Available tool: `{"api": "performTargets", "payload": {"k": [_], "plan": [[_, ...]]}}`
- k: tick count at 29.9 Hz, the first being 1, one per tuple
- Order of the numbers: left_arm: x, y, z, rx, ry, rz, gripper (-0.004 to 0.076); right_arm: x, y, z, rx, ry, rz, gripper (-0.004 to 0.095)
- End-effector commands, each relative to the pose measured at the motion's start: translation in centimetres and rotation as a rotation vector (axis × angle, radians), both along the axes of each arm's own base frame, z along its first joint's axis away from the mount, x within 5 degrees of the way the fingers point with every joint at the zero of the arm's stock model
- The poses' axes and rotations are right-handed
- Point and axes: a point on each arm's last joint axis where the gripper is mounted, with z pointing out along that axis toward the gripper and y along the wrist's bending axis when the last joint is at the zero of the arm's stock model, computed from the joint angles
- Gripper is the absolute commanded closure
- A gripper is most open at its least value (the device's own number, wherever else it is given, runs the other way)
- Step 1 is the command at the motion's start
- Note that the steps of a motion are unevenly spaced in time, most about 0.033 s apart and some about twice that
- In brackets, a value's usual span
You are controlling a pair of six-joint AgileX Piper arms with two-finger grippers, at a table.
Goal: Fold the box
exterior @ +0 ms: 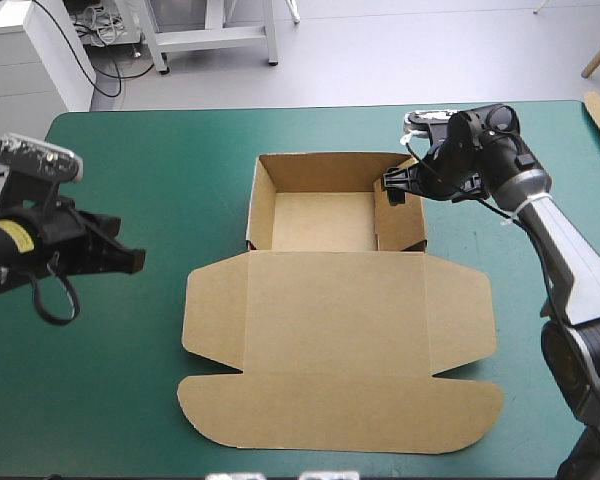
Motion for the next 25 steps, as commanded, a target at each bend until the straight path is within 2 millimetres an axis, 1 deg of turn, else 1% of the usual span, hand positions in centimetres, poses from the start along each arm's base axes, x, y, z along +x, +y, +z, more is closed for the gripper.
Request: {"api": "performTargets", "payload": {"k": [1,4,8,12,14,15,17,20,21,22,25], "plan": [[-2.6,0.8,-1.1,-0.006,0.012,-0.005,0.0731,0.6,-0.1,0.4,0.013,-0.045,-0.006,-0.0018],[-3.9,1.2,-2.6,0.001,0.024,-0.007,0.0731,1.5,0.0,-1.1,-0.011,-0.014,0.000,-0.0017],[-5.5,1.7,-4.3,-0.003,0.038,-0.013,0.0731,2.3,-0.1,-2.5,-0.016,0.005,-0.007,-0.0018],[-7.1,1.9,-5.6,-0.032,0.045,-0.030,0.0731,2.6,0.0,-3.1,-0.021,0.015,-0.002,-0.0013],[-7.7,2.0,-6.0,-0.044,0.048,-0.035,0.0731,2.6,0.0,-3.2,-0.021,0.017,-0.002,0.0033],[-7.9,2.0,-6.1,-0.049,0.046,-0.038,0.0731,2.6,0.0,-3.2,-0.021,0.017,-0.004,0.0088],[-8.2,2.1,-6.2,-0.052,0.043,-0.039,0.0731,2.7,0.0,-3.1,-0.018,0.014,-0.006,0.0278],[-8.4,2.2,-6.2,-0.053,0.040,-0.039,0.0732,2.7,0.0,-3.0,-0.021,0.010,0.001,0.0788],[-8.4,2.2,-6.2,-0.052,0.042,-0.039,0.0731,2.7,0.0,-2.9,-0.022,0.010,0.003,0.0921],[-8.4,2.2,-6.2,-0.050,0.042,-0.038,0.0731,2.6,0.0,-2.9,-0.023,0.014,0.003,0.0909],[-8.4,2.2,-6.2,-0.049,0.041,-0.038,0.0731,2.5,0.0,-3.0,-0.031,0.034,0.009,0.0929]]}}
